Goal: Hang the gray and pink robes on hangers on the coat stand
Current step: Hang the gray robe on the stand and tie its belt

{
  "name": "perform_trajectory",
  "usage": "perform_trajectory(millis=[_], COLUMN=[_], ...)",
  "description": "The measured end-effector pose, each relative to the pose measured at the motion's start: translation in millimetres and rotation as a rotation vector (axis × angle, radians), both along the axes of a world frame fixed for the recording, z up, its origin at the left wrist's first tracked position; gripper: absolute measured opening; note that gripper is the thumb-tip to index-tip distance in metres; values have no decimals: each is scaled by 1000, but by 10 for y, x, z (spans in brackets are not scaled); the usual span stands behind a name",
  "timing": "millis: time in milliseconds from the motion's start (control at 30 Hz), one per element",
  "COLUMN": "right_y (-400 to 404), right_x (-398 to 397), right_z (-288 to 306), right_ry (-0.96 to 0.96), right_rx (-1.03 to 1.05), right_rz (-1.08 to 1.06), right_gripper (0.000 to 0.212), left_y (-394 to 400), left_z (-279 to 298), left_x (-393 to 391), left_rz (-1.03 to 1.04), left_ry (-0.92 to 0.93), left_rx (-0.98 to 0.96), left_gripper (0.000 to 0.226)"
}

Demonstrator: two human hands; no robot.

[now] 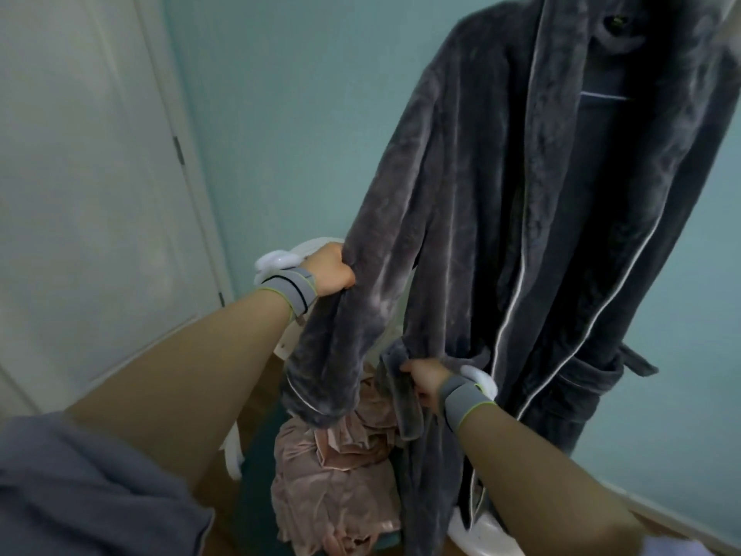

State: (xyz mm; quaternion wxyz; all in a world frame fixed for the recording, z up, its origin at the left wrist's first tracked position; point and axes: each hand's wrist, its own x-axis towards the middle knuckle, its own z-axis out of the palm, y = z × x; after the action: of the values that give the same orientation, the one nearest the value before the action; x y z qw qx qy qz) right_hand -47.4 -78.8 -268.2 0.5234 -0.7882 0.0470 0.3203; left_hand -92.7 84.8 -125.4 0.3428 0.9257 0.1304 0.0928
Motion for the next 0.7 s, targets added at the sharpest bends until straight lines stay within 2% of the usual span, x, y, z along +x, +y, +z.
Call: perform_trajectory(millis=[100, 200, 267, 333, 400, 467, 533, 600, 700], right_y=[98, 91, 152, 310, 401, 316, -57, -463, -1165], right_x=[-105, -52, -1, -10, -67, -74, 29, 180, 335], right_z=[-115, -194, -189, -153, -71, 25, 158, 310, 646], right_ry=[35, 28, 69, 95, 115, 116, -16, -146, -195], right_rx=[-23, 39, 113, 195, 262, 303, 226, 154, 310], right_rz=[26, -14, -13, 5, -1, -13, -25, -100, -281], right_gripper=[70, 84, 78, 51, 21, 20, 23, 24, 23], left_y=[-85, -38, -29, 33, 65, 100, 97, 148, 80], left_z=[85, 79, 87, 90, 117, 146, 82, -19, -236], left_x=[-58, -211, -307, -390, -436, -452, -410, -382, -288], left_rz=[-26, 33, 62, 89, 100, 90, 80, 135, 261], left_ry=[31, 9, -10, -34, -57, -77, -89, -91, -85], left_rx=[132, 70, -37, -79, -101, -72, -6, 57, 102], left_gripper=[38, 26, 12, 25, 28, 21, 16, 26, 30])
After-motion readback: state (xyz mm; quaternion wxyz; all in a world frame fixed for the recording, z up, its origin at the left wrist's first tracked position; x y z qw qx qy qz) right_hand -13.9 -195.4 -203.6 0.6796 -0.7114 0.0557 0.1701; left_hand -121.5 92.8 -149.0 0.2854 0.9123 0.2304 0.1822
